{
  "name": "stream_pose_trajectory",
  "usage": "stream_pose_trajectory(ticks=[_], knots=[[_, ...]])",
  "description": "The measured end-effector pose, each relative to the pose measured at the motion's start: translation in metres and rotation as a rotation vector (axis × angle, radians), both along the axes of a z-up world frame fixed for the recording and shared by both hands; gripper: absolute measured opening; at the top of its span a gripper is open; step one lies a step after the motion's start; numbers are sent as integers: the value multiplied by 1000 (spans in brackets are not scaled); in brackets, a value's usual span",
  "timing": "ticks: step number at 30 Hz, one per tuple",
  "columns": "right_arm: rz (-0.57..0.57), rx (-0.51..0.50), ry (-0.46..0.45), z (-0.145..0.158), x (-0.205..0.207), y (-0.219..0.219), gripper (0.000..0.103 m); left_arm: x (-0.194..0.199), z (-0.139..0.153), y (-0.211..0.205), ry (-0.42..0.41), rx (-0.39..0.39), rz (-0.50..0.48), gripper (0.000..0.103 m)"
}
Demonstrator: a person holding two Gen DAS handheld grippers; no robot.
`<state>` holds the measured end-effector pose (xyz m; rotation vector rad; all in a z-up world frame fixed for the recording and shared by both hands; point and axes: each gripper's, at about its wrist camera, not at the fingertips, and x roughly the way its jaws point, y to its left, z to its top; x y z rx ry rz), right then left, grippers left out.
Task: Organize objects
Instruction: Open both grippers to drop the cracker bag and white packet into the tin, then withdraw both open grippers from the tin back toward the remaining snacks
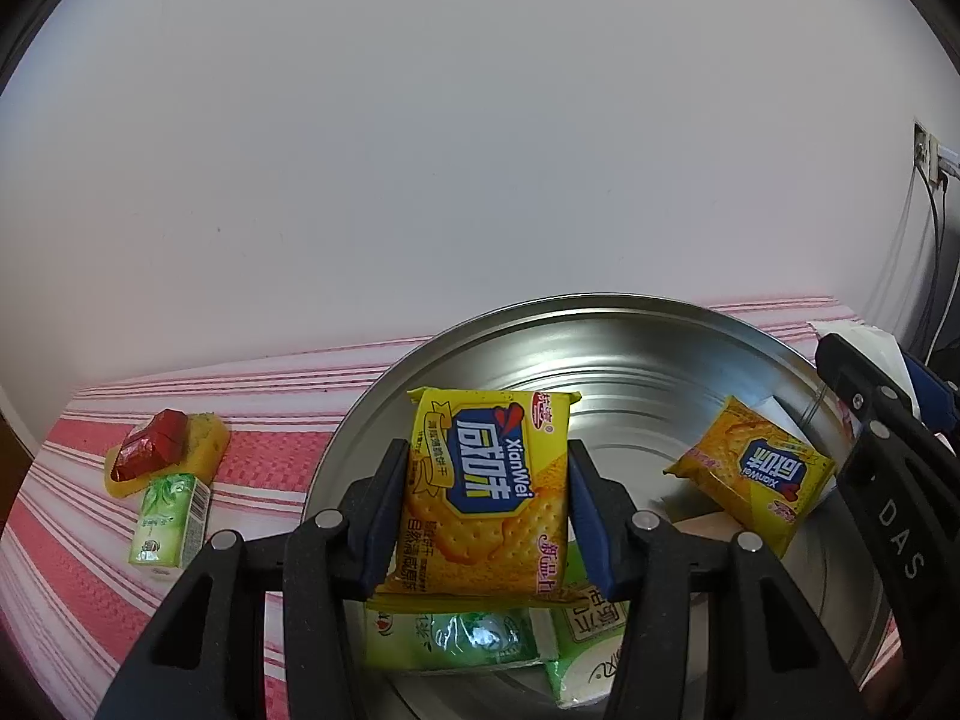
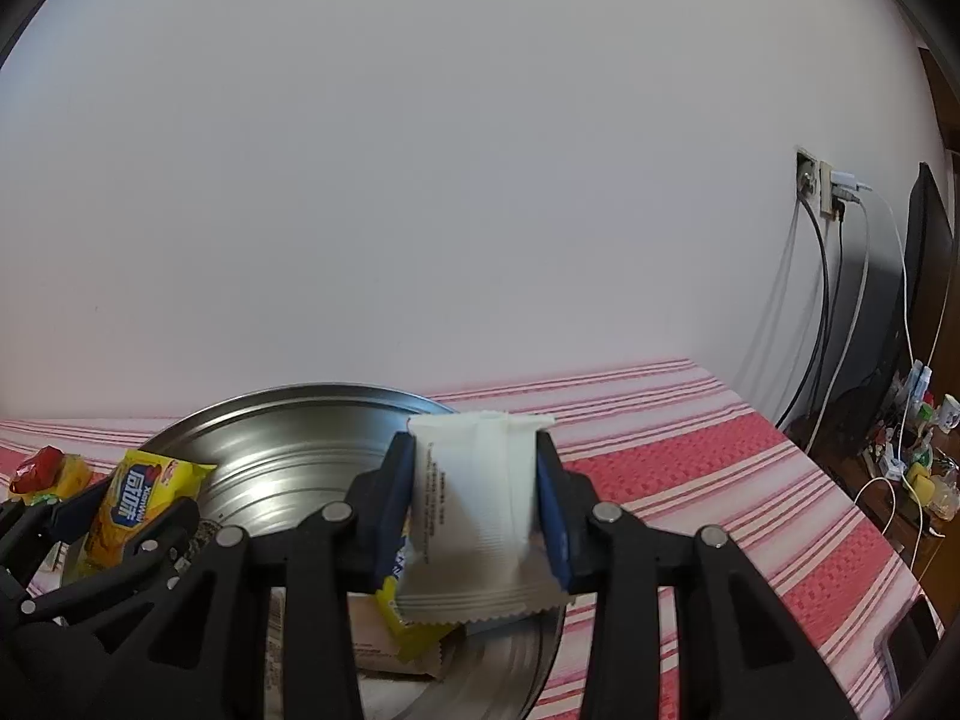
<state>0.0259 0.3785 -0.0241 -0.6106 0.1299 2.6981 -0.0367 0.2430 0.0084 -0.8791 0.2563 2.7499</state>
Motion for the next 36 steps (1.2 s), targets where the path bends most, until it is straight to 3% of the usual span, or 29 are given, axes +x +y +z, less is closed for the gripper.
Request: stream_pose_trajectory(ticks=[10, 12, 13, 15, 16, 17, 20, 26, 36], knots=[[14, -23, -20, -5, -4, 6, 39, 1, 0, 6, -10, -27, -7, 53], [21, -20, -18, -7, -4, 5, 41, 2, 1, 6, -5, -9, -21, 58], [29, -25, -17, -7, -5, 5, 44, 1, 1, 4, -4, -2, -24, 70], [30, -28, -9, -7, -3, 4, 67, 3, 5, -1, 2, 12, -6, 86], [20, -22, 2, -7, -2, 4, 86, 5, 9, -5, 21, 35, 1, 90], [7, -19, 32, -5, 3, 4, 95, 8, 12, -8, 39, 56, 1, 91], [-13, -29, 132, 2, 19, 7, 103, 17, 21, -18, 108, 88, 14, 97], [-26, -49, 202, 4, 27, 11, 103, 28, 22, -44, 169, 140, 29, 97], [-49, -7, 228, -4, 23, 8, 103, 22, 12, -80, 174, 108, 113, 97]])
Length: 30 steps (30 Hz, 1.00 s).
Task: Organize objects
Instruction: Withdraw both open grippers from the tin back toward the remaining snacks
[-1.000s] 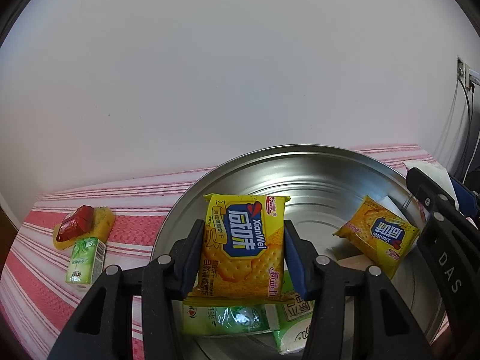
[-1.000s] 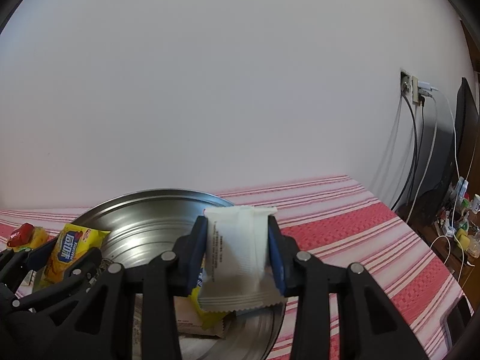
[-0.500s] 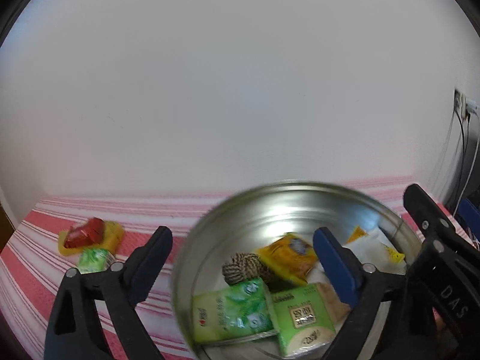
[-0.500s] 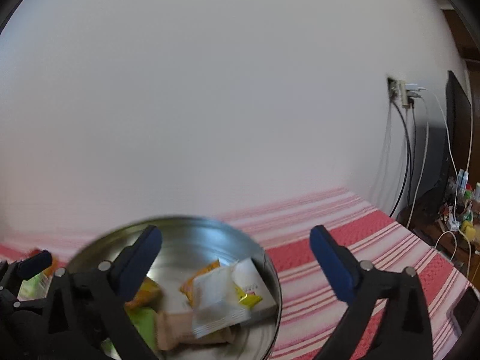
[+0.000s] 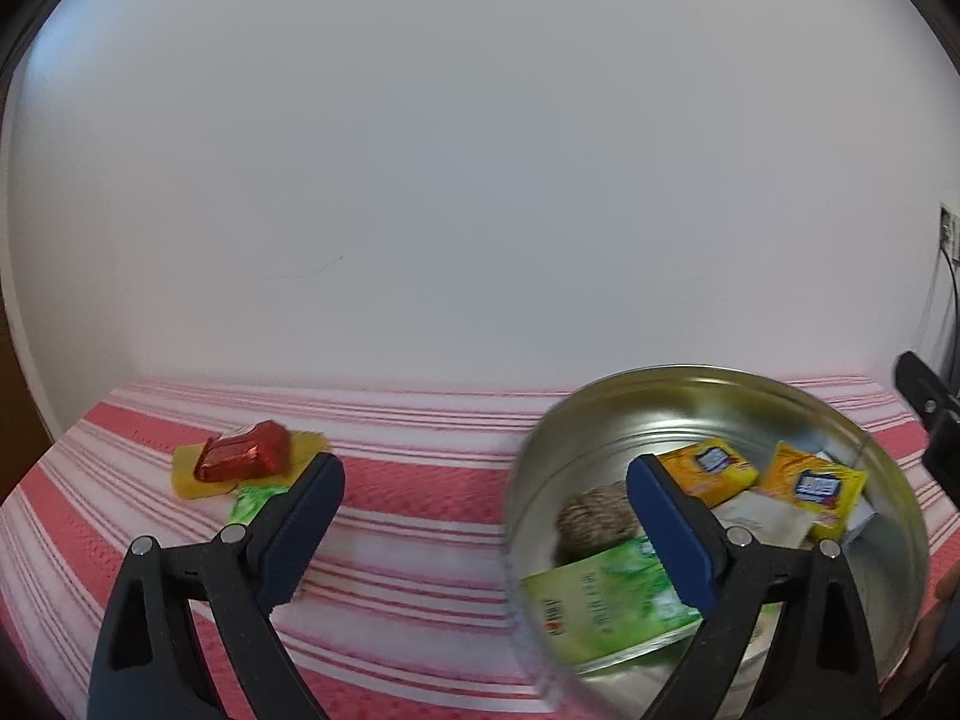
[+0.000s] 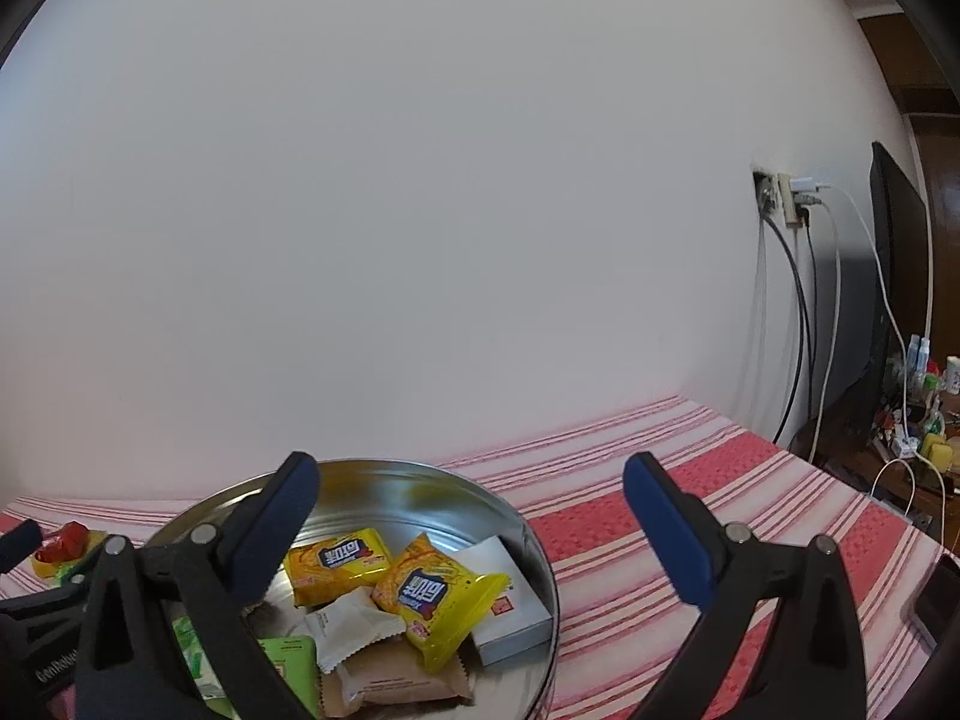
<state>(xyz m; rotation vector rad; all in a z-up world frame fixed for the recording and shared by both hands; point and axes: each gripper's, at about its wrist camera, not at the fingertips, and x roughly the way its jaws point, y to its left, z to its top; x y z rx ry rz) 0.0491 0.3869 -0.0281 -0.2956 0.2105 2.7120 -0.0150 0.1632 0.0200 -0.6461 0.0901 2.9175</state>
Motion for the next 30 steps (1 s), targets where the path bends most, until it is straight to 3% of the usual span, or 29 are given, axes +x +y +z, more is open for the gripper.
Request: stream_pose_trajectory(ticks=[13, 22, 30], knots=[[-188, 42, 67, -1, 22, -18, 103, -10, -6, -64, 34, -74, 98, 97], [-147, 77, 59, 5, 27, -76, 103, -22, -8, -109, 33, -84, 123, 97], [-69, 37, 48, 5, 15, -129, 103, -35, -9, -146, 7, -72, 140, 97]])
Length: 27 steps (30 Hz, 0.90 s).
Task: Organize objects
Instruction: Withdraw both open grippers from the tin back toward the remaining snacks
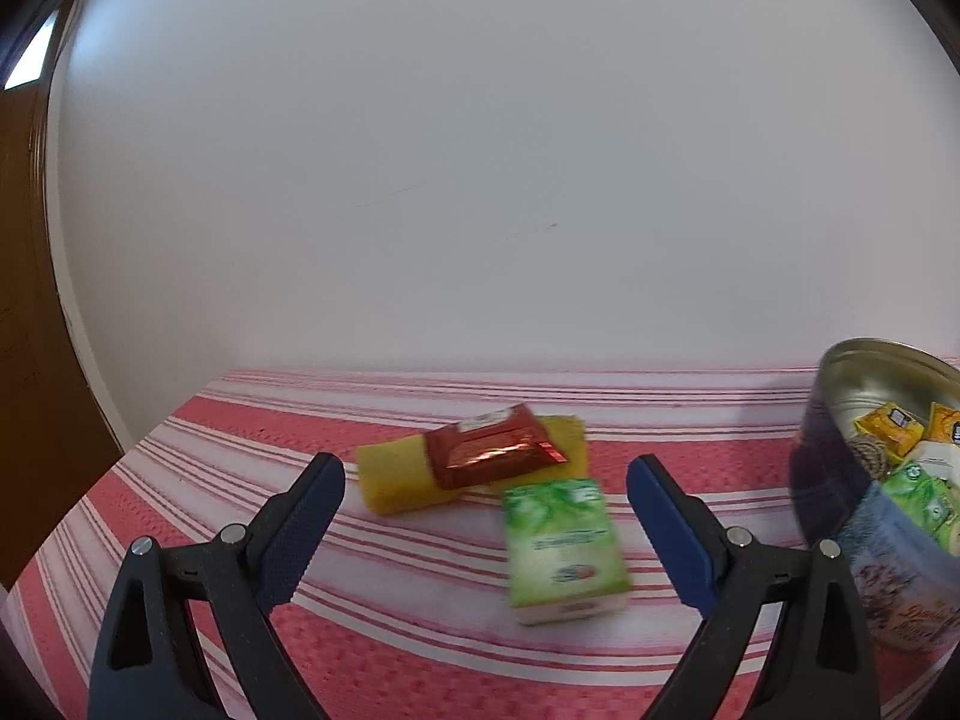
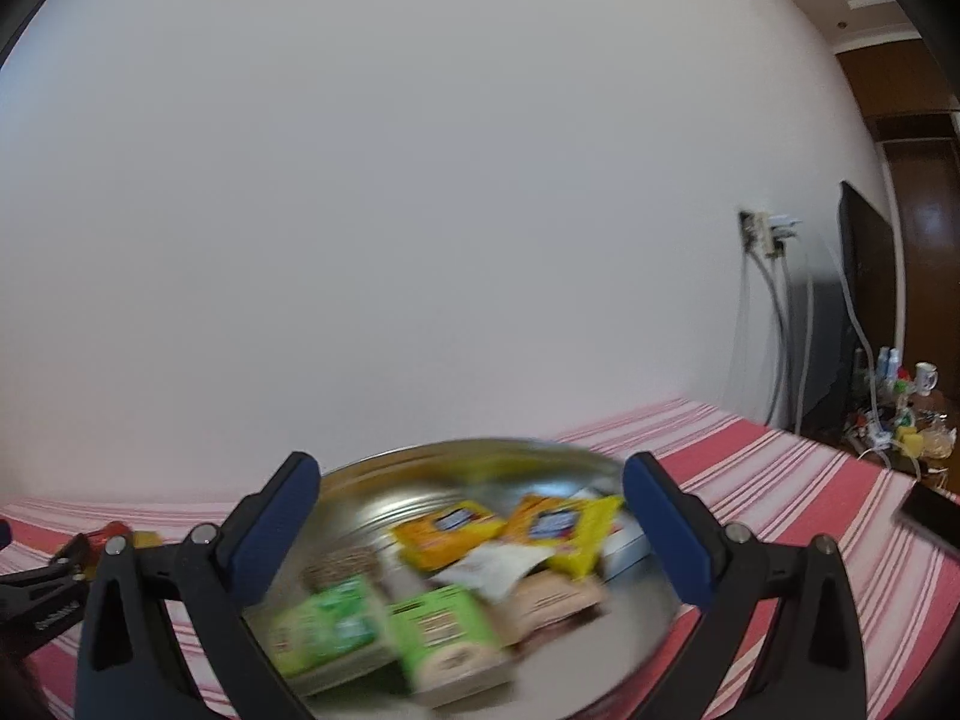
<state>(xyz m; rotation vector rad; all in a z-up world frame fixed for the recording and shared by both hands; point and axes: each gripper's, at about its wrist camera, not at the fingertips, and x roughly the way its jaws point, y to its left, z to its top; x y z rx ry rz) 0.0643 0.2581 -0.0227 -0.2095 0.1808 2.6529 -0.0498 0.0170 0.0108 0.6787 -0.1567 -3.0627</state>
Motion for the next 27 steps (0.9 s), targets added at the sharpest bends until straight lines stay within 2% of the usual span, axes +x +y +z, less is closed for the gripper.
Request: stream_pose_trajectory(ticks=[6, 13, 27], knots=[[76, -7, -8, -3, -17, -43, 103, -12, -3, -35, -13, 8, 38, 97], [189, -18, -61, -8, -45, -91, 103, -23, -3, -74, -20, 5, 82, 97], [321, -38, -226, -25, -96, -154, 102, -39, -4, -125, -41, -22, 137, 97]])
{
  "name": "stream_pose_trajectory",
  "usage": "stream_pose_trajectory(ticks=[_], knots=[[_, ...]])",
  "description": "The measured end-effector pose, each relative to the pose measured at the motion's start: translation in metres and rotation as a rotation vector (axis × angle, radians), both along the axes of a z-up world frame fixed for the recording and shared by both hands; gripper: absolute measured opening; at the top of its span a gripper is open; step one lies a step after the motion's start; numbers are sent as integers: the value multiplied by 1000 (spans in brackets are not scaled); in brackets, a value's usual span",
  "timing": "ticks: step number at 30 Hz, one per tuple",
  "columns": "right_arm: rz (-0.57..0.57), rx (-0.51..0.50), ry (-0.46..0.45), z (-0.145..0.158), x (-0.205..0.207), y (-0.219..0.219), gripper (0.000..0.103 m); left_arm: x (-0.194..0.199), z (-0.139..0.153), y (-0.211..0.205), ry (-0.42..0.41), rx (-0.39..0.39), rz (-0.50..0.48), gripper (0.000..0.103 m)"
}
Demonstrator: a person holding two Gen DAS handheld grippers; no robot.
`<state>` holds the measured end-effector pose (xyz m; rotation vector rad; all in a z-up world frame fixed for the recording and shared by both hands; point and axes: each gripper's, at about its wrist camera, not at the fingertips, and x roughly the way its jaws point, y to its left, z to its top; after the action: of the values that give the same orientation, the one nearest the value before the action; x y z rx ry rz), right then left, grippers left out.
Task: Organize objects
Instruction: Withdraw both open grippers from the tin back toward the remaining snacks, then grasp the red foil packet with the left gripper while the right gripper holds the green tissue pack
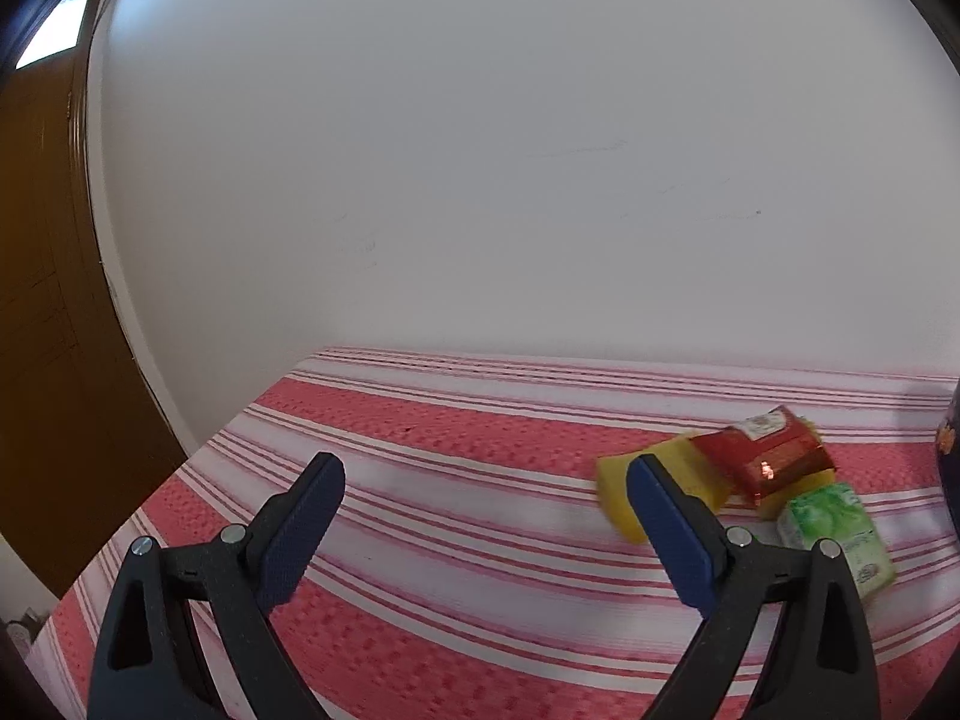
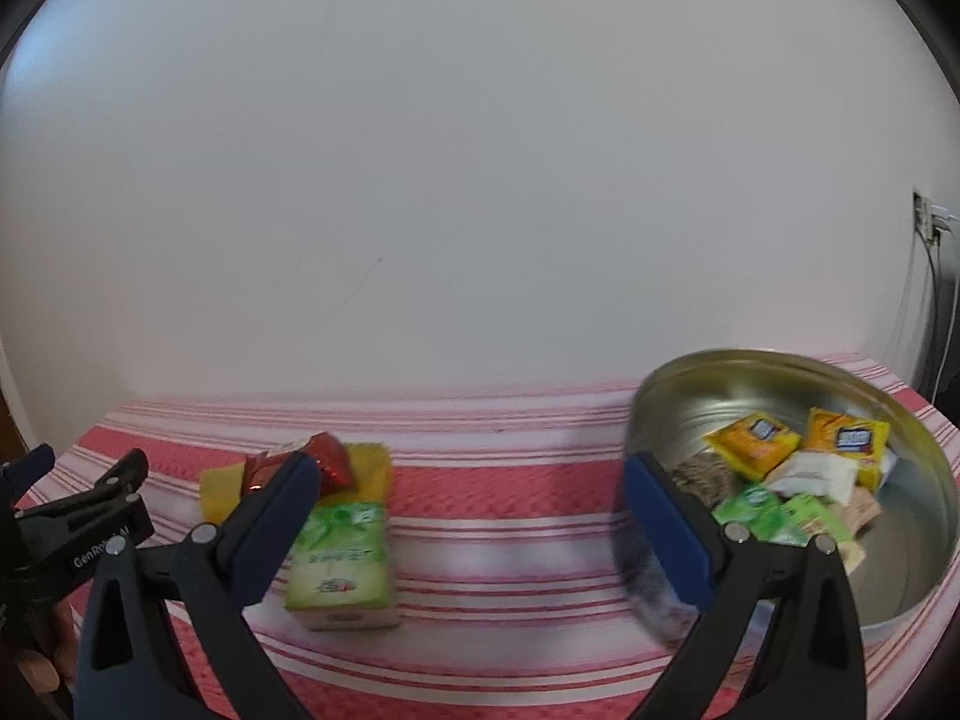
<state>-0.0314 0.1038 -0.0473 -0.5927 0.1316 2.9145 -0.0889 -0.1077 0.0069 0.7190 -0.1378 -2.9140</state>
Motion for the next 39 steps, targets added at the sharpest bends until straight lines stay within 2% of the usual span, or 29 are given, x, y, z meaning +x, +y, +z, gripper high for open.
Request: stream_pose_trajectory(ticks=[2, 4, 11, 15, 16, 17, 18, 19, 24, 26, 29, 32, 34, 39], knots=[[22, 2, -32, -2, -7, -10, 101, -1, 0, -4, -2, 6, 3, 97], [41, 17, -78, -4, -16, -17, 95, -2, 0, -6, -7, 7, 4, 97], [107, 92, -298, -24, -58, -42, 82, -4, 0, -5, -24, 7, -15, 97], [131, 106, -401, -36, -75, -50, 80, -5, 0, -5, -29, 3, -21, 97], [139, 110, -433, -40, -81, -51, 72, -8, -2, -6, -32, 4, -25, 97], [149, 106, -450, -43, -83, -51, 58, -8, -2, -6, -36, 5, -30, 97], [162, 96, -460, -44, -84, -50, 52, -11, -3, -8, -38, 6, -31, 97], [176, 75, -468, -45, -85, -48, 53, -11, -3, -8, -40, 7, -36, 97], [208, -3, -454, -44, -74, -36, 53, -18, -7, -10, -48, 23, -82, 97], [231, -21, -420, -40, -61, -30, 53, -19, -6, -5, -58, 57, -139, 97], [223, -8, -321, -26, -41, -21, 53, -15, 1, 15, -64, 88, -245, 97], [180, 32, -220, -12, -25, -11, 53, -22, 3, 39, -84, 39, -353, 97], [157, 44, -187, -8, -22, -1, 53, -30, 4, 54, -89, -6, -403, 97], [122, 42, -181, -11, -25, 16, 53, -55, -3, 87, -153, -63, -512, 97]])
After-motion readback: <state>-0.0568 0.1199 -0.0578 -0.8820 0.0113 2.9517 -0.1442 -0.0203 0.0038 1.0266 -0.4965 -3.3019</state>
